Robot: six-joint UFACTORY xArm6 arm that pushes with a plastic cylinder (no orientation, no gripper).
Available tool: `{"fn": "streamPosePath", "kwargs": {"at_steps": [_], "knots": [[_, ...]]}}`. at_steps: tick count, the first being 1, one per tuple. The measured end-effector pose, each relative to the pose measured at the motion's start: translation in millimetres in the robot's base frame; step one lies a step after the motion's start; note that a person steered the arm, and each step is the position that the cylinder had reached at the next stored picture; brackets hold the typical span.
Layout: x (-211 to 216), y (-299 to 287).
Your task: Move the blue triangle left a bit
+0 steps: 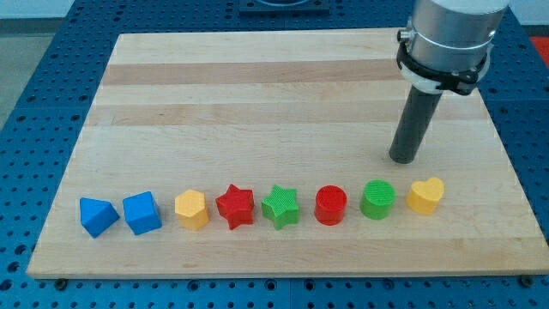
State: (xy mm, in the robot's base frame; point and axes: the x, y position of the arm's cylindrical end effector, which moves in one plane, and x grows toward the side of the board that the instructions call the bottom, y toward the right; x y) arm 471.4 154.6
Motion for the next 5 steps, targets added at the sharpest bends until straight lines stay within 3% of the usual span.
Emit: {"fn": "streamPosePath", "kwargs": {"at_steps": [1, 3, 5], "knots": [[0, 0], [9, 55], [78, 86]]}}
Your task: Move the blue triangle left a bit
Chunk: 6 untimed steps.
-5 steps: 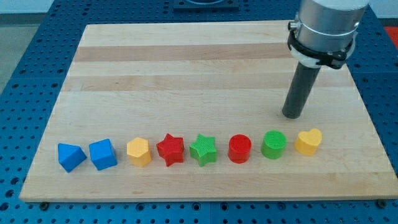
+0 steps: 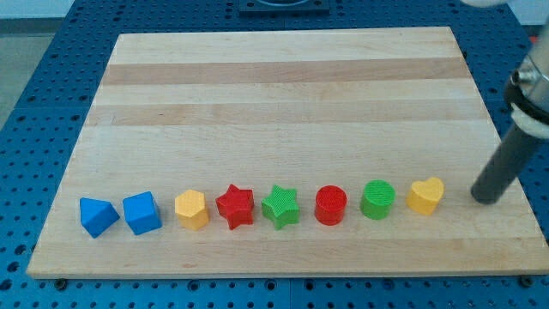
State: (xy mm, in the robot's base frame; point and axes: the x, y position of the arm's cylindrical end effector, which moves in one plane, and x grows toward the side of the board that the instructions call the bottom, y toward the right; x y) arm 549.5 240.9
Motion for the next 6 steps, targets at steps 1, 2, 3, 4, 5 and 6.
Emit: {"fn": "streamPosePath", "kwargs": {"at_steps": [1, 2, 3, 4, 5, 6], "knots": [[44, -53], [68, -111], [69, -115], [69, -124], [68, -161], [68, -219]]}}
